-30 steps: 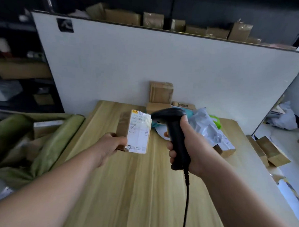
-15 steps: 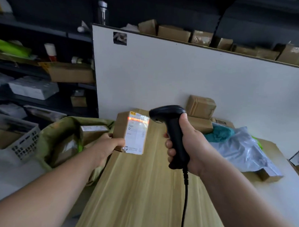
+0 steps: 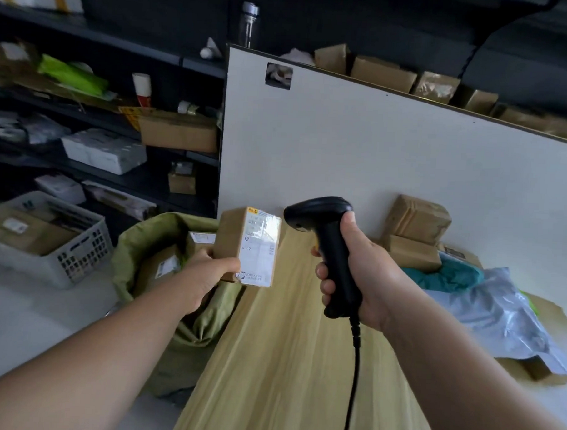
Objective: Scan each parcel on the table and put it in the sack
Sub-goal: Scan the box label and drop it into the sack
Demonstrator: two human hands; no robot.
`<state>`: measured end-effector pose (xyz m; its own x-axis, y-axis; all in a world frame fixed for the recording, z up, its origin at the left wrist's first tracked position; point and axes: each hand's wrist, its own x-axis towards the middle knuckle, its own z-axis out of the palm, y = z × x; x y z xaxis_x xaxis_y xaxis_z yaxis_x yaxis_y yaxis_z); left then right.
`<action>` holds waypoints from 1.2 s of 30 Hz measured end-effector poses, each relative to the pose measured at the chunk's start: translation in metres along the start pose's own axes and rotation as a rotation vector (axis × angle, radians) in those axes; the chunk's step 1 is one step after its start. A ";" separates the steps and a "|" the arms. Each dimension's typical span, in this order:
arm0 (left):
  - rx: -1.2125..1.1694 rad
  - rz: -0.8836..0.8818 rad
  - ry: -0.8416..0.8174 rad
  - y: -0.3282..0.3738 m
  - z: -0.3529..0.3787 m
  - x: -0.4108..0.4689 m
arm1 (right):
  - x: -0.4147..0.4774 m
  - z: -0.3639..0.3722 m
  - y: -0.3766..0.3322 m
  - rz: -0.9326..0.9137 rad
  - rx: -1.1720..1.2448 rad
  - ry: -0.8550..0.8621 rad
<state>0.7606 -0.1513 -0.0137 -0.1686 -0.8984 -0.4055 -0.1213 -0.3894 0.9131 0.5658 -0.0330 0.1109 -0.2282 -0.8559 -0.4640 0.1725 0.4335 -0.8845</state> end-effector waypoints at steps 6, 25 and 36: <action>0.269 0.025 0.410 -0.011 -0.055 0.006 | 0.022 0.035 0.011 0.054 -0.024 -0.065; 0.698 -0.185 0.551 -0.061 -0.117 0.126 | 0.114 0.069 0.056 0.244 -0.131 -0.040; 0.941 0.045 0.351 -0.048 -0.064 0.109 | 0.104 0.016 0.061 0.212 -0.147 0.022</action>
<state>0.8105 -0.2432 -0.0988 0.0869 -0.9765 -0.1972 -0.8715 -0.1704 0.4599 0.5675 -0.1001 0.0097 -0.2225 -0.7361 -0.6392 0.0779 0.6401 -0.7643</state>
